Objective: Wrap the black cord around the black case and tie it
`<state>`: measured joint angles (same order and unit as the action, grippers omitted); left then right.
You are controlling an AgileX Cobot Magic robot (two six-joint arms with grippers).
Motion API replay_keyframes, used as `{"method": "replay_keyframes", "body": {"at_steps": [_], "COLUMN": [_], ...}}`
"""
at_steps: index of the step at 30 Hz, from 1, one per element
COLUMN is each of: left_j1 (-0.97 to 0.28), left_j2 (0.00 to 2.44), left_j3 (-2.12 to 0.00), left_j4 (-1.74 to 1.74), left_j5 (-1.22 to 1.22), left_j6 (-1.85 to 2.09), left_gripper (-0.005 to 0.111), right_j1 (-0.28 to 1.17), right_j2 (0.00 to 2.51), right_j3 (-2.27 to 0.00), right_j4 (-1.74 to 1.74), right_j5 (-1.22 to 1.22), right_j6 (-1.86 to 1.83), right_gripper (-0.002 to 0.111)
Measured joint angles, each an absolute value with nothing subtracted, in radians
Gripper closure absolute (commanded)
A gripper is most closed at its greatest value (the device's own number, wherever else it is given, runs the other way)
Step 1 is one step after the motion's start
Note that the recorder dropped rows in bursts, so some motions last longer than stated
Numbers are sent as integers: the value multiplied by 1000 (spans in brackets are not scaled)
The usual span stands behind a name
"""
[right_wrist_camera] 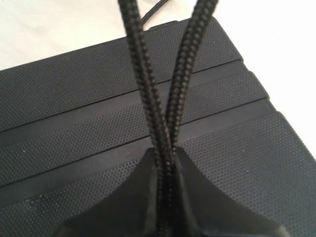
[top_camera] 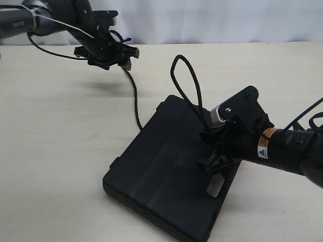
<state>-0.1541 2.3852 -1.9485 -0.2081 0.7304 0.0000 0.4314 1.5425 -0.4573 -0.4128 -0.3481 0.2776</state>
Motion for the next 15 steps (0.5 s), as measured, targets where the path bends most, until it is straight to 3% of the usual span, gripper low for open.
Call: {"method": "replay_keyframes", "body": {"at_steps": [5,15], "left_j1": [-176,-174], "left_j2": [2574,2644], "left_j3": [-2220,-2266], "left_j4": [-140,-166], "left_j5": [767,742], "left_j6": [-57,-62], "left_gripper": [45,49], "right_j1": [431,431], "right_j2": [1543,1543], "right_j3": [-457,-457], "right_j4": [-411,-411], "right_j5": [-348,-350], "right_j6": [278,278], "right_gripper": [104,104]}}
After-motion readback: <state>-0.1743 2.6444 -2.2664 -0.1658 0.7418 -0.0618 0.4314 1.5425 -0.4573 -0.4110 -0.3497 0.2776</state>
